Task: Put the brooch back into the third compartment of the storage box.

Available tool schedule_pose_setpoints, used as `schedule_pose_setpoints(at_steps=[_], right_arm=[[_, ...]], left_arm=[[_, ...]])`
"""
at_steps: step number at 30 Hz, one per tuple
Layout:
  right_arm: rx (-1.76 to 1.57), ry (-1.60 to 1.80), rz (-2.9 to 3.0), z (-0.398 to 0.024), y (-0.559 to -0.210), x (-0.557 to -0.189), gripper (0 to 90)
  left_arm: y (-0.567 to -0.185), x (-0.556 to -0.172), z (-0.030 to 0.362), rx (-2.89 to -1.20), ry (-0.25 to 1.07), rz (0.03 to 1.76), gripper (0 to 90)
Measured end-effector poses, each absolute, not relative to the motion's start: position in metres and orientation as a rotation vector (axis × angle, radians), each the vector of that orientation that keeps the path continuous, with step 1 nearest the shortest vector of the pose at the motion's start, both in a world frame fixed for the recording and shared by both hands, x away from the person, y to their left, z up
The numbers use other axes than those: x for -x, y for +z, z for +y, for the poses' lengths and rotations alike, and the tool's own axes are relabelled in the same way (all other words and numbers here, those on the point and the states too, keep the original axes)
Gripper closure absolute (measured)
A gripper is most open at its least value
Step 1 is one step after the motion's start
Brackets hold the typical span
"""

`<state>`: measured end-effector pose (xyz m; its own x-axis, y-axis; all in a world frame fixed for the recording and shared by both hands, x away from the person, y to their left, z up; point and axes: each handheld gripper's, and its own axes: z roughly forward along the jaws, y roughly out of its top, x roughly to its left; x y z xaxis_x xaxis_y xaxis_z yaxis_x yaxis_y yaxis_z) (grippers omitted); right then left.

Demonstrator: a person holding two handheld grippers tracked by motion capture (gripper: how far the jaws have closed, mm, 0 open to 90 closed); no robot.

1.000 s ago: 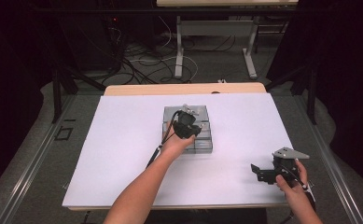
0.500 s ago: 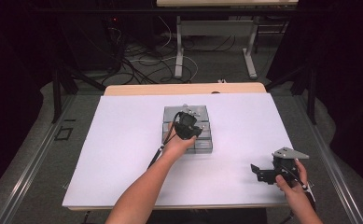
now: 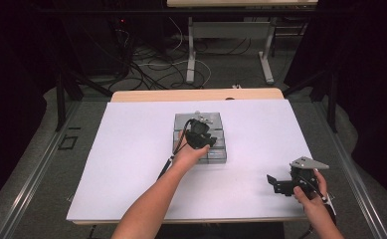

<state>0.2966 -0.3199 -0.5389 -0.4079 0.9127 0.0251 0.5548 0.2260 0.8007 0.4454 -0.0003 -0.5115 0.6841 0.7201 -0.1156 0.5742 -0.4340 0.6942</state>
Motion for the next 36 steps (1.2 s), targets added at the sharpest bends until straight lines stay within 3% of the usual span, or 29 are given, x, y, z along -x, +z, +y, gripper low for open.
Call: schedule_pose_setpoints(at_steps=[10,36], right_arm=[[-1.342,1.045,2.054,-0.32,-0.539,-0.298,0.0],[-1.333,1.042,2.057,-0.32,-0.54,-0.298,0.0]], left_arm=[[-0.507,-0.443,0.004,-2.154,0.267,1.005,54.9],[-0.493,-0.426,0.037,-2.125,0.314,0.966,39.8]])
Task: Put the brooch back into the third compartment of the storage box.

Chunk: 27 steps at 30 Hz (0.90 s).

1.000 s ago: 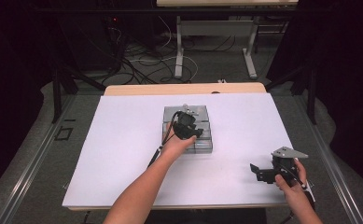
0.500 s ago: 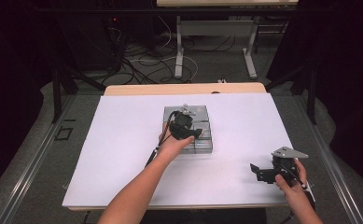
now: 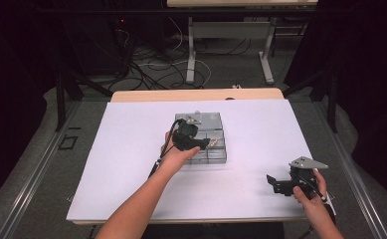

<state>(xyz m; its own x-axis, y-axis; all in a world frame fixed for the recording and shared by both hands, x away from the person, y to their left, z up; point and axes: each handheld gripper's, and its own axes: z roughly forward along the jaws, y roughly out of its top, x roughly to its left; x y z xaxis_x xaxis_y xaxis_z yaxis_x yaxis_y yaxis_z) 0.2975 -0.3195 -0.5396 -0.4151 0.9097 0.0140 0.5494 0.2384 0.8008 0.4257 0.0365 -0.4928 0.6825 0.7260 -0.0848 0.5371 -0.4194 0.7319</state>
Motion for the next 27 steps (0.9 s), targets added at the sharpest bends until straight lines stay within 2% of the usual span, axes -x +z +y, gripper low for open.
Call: schedule_pose_setpoints(at_steps=[18,27], right_arm=[[-1.337,1.042,2.06,-0.319,-0.54,-0.297,0.0],[-1.345,1.043,2.054,-0.319,-0.54,-0.297,0.0]], left_arm=[[-0.477,-0.41,0.077,-2.081,0.319,0.955,33.5],[-0.477,-0.403,0.098,-2.004,0.311,0.993,23.2]])
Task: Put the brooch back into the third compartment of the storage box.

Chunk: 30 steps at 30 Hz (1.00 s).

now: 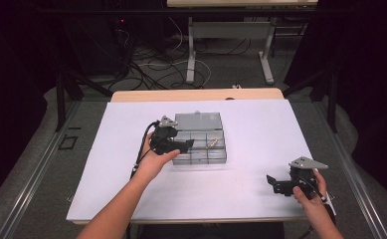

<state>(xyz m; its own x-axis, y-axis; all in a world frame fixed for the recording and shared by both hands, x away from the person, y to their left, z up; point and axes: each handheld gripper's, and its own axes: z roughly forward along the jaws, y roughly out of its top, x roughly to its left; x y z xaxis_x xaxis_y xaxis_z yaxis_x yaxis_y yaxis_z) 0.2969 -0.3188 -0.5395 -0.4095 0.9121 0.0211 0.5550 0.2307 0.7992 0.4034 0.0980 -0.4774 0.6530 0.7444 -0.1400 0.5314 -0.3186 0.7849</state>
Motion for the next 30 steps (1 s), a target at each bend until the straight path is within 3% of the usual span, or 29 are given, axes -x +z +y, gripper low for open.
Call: schedule_pose_setpoints(at_steps=[13,26,30], right_arm=[[-1.34,1.04,2.053,-0.319,-0.539,-0.296,0.0],[-1.332,1.032,2.051,-0.319,-0.539,-0.296,0.0],[-1.338,1.033,2.048,-0.319,-0.539,-0.296,0.0]], left_arm=[[-0.475,-0.387,0.134,-1.966,0.313,1.028,15.0],[-0.477,-0.375,0.168,-1.92,0.326,1.082,0.9],[-0.481,-0.371,0.177,-1.907,0.365,1.123,0.5]])
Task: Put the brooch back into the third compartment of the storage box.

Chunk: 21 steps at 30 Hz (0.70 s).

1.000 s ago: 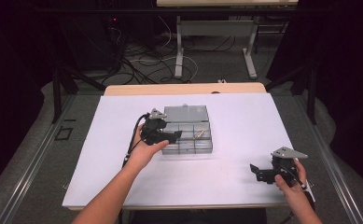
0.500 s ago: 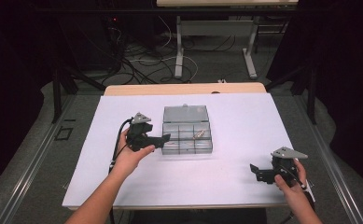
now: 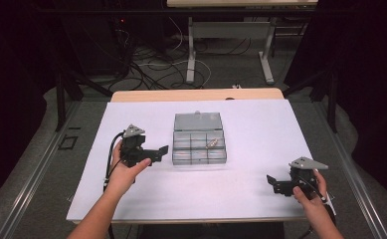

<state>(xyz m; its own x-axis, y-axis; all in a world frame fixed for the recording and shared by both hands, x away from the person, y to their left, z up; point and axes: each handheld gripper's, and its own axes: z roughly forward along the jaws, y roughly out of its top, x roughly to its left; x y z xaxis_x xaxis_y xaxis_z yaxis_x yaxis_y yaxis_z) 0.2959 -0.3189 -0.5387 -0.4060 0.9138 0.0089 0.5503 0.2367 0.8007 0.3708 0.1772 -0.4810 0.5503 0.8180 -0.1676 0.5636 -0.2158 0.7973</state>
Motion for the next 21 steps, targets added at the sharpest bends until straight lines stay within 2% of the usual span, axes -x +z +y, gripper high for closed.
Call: schedule_pose_setpoints(at_steps=[21], right_arm=[[-1.346,1.038,2.048,-0.319,-0.539,-0.296,0.0]], left_arm=[[-0.506,-0.35,0.232,-1.812,0.405,1.251,0.5]])
